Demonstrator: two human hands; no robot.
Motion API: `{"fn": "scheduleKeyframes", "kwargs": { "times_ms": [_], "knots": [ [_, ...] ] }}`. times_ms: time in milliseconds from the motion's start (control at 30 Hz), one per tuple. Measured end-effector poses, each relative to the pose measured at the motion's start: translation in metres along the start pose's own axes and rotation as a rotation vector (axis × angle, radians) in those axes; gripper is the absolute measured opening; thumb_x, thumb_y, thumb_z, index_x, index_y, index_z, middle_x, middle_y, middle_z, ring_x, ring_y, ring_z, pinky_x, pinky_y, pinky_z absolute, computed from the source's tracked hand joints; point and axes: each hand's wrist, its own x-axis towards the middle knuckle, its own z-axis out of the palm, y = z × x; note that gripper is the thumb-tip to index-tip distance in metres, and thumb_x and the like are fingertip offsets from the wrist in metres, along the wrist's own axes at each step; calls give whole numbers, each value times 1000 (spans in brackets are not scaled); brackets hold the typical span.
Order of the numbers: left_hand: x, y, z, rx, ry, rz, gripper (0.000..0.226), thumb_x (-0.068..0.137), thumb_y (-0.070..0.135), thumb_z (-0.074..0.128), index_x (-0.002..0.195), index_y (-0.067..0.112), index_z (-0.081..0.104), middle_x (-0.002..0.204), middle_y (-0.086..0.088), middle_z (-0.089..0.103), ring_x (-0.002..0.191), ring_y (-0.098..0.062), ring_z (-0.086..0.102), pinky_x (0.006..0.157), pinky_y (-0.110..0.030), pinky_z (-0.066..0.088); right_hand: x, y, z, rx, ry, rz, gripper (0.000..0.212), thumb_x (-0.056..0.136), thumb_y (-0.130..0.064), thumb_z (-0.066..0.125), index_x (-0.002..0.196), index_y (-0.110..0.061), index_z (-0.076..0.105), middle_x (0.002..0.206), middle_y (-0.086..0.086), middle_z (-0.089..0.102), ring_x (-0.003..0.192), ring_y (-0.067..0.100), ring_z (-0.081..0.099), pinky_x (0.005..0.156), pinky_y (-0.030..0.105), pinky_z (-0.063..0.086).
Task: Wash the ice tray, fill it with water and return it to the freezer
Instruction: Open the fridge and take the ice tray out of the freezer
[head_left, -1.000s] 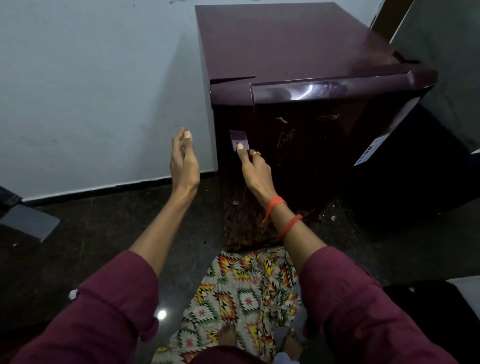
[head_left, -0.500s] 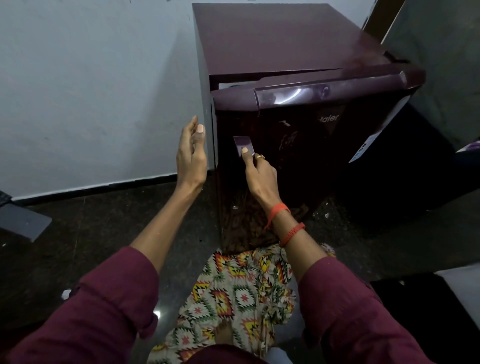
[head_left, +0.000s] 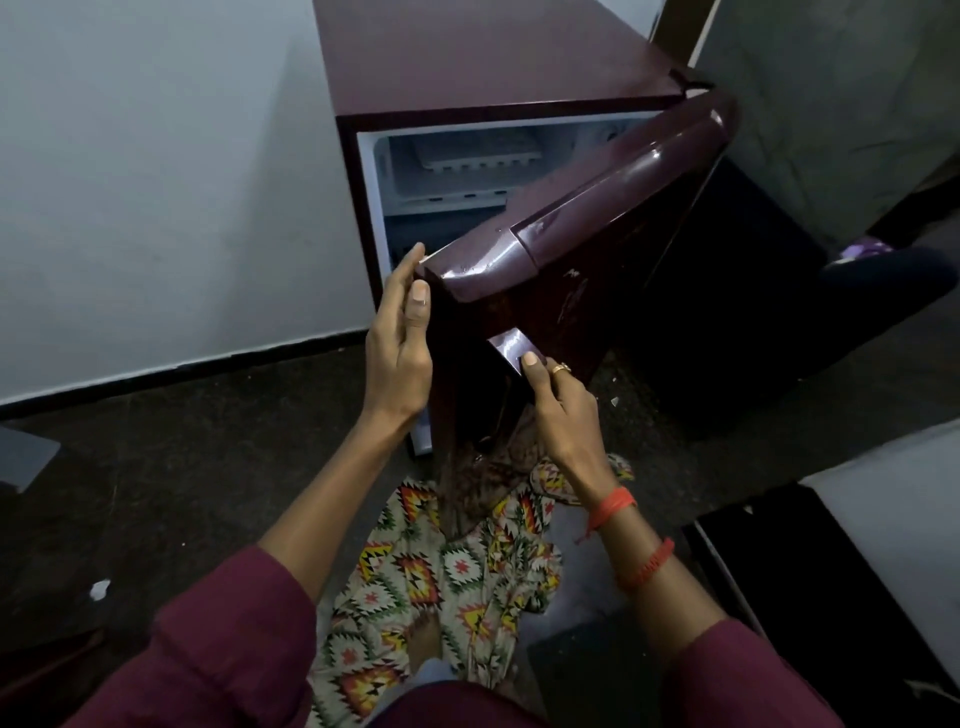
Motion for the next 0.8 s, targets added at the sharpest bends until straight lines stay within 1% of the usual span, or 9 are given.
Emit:
{"fn": "scheduleKeyframes", "kwargs": {
  "times_ms": [67,133,267,367,433,533,633,700,800],
  "knots": [
    [-17,11,12,14,-23,34,50,106,27,34,153,10,35,157,2,38,145,-1,32,116,-16,27,-10,9,-15,-3,22,18,46,103,-44,47,122,-8,67,110,-9,65,94,-4,58,72,-4,35],
    [-35,22,23,20,-54,64,49,106,22,36,154,9,34,158,0,38,145,-2,32,115,-15,27,-20,20,-31,6,49,25,48,103,-44,47,129,-7,64,108,-18,58,97,-12,54,77,-6,32],
    [-67,38,44,41,-115,109,47,106,14,41,152,5,36,155,-2,41,130,14,42,106,-10,34,-38,42,-61,24,127,26,51,101,-50,45,123,-10,68,119,-5,69,114,6,61,94,20,45],
    [-85,42,60,43,-153,155,46,104,19,46,150,9,42,153,-2,46,140,-6,43,113,-29,40,-50,49,-84,61,186,50,43,104,-40,44,115,-8,70,101,-16,68,96,-5,61,78,15,44],
    [-93,43,70,48,-176,204,46,103,22,50,147,10,46,149,-2,51,138,-13,48,110,-39,45,-57,52,-100,69,224,74,43,105,-38,43,113,-5,70,100,-17,67,99,3,63,79,16,44],
    [-102,48,86,68,-199,276,46,100,23,58,143,9,51,145,-3,55,135,-15,52,105,-45,50,-62,63,-120,83,285,94,49,106,-38,42,106,5,67,108,13,71,103,18,61,83,33,44],
    [-110,52,102,96,-237,327,47,97,26,64,140,7,55,143,-5,57,134,-16,53,100,-46,53,-66,69,-140,123,364,152,53,106,-38,43,111,10,63,116,21,68,112,29,58,90,39,44],
    [-115,54,112,109,-264,340,48,96,29,65,139,9,57,143,-5,57,132,-15,55,97,-45,55,-66,74,-151,137,402,178,62,101,-54,43,114,1,69,112,13,72,115,29,62,96,40,46],
    [-121,59,127,124,-296,367,48,96,32,66,139,13,58,144,-3,57,130,-14,57,92,-42,58,-63,92,-166,173,450,190,90,79,-85,40,124,-14,69,126,6,69,124,22,60,109,48,44]
  ]
}}
